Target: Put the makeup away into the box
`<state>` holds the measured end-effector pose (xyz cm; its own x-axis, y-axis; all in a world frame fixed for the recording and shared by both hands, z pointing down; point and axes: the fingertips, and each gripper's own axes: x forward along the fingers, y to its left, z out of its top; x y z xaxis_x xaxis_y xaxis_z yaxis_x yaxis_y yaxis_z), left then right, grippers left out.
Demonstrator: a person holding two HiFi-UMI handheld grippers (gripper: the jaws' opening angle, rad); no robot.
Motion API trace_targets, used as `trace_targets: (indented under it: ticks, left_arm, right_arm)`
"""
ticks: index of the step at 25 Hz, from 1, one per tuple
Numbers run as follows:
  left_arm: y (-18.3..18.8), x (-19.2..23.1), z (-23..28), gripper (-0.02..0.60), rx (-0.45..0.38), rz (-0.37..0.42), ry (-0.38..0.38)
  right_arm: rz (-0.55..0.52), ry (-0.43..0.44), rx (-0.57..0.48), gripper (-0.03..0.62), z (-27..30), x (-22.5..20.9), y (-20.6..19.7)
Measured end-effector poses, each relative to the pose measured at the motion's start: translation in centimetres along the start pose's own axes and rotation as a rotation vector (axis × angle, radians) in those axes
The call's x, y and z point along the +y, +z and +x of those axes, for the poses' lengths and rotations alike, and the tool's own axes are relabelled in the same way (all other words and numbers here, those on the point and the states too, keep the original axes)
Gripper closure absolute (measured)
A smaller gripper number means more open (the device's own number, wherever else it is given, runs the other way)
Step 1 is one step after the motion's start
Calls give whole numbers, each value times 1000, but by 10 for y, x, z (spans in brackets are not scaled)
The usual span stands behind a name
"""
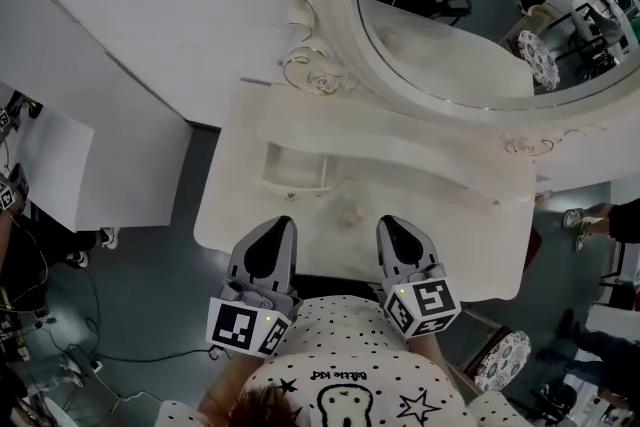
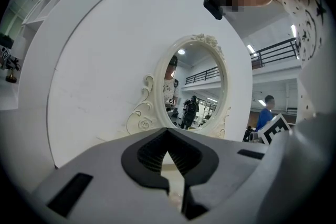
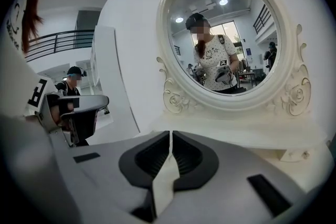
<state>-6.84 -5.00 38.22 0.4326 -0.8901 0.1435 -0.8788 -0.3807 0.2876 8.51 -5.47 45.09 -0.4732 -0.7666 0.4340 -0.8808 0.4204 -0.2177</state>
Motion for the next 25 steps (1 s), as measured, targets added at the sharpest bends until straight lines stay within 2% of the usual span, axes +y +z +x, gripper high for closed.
trace_targets:
  ticks: [4,7,13,19,25]
  left_arm:
    - [8,1,8,586,13,9,-38]
    - [14,4,14,586,28,17,-69]
    - [11,17,29,586,61,11,-104]
    - [1,21,32,586,104,-7,-130]
    - [-7,28,31,586,129,-15,-130]
  right_arm:
    - [20,-57,72,582,9,-6,-12]
    - [62,-104,155,497,22,-13,-32]
    - [209,-168,293,414,57,-27,-83]
    - [304,-243,371,385,75,-38,-117]
    - [339,-291,435,373,87,-38,-151]
